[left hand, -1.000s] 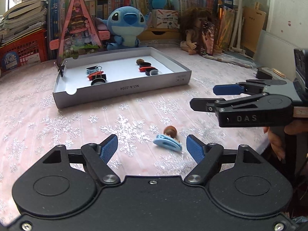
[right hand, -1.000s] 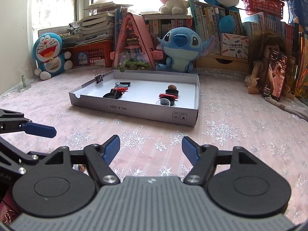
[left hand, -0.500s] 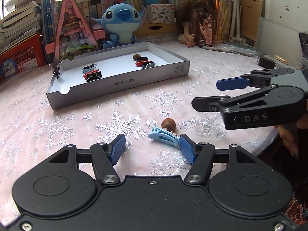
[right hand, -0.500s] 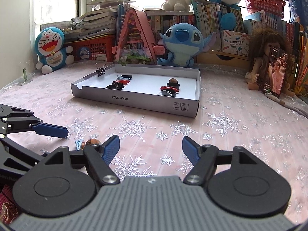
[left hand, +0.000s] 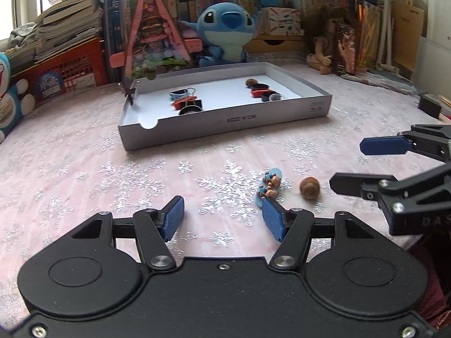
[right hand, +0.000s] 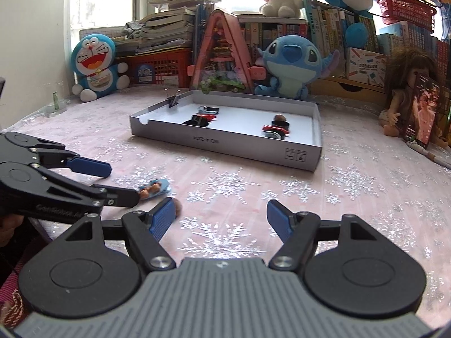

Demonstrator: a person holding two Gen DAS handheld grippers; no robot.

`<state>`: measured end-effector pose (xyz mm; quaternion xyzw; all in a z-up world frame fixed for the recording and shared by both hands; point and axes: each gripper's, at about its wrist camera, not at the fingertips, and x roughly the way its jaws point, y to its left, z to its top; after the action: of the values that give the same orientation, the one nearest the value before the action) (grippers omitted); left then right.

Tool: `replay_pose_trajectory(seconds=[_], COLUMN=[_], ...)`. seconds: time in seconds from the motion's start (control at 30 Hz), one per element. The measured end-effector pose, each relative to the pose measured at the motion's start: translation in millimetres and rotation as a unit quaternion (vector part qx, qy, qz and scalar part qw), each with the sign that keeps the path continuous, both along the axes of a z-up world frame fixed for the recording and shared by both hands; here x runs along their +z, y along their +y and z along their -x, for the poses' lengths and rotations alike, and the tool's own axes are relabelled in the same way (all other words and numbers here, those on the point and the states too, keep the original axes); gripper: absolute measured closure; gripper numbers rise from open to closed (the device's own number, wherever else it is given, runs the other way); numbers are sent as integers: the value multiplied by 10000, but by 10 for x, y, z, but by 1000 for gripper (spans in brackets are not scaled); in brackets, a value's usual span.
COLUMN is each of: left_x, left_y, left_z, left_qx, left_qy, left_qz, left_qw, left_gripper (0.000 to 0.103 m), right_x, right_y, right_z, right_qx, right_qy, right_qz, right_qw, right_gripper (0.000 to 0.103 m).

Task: Organize rigid objects
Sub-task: 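Move the left tool toward the blue figure hair clip while the right tool approaches another acorn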

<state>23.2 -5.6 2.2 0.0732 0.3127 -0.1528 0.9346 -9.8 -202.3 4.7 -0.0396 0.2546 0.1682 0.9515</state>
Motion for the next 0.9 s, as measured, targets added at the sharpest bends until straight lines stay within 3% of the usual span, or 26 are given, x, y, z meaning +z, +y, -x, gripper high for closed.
replay_pose_trajectory(seconds=[0.43,0.57,0.77,0.9], left_x=[-16,-18,-16,38], left_y=[95,129,174,195], left_z=[-139,-173,-252,-203], left_qx=[306,411,630,515], left_qy=[-28,-50,-50,-82], left_qz=[-88,-112,-108,70], left_qw=[9995,9991,9979,9986], left_gripper=[43,43,42,42], right_x=[-70,-84,-92,-89], right_y=[222,232,239,236], right_z=[-36,-47,-47,-50], right_qx=[198,227,242,207], right_qy=[66,110,105,81], right_qz=[-6,-21,-18,-18], right_qw=[9998,9997,9996,9998], right_gripper=[21,29,31,32])
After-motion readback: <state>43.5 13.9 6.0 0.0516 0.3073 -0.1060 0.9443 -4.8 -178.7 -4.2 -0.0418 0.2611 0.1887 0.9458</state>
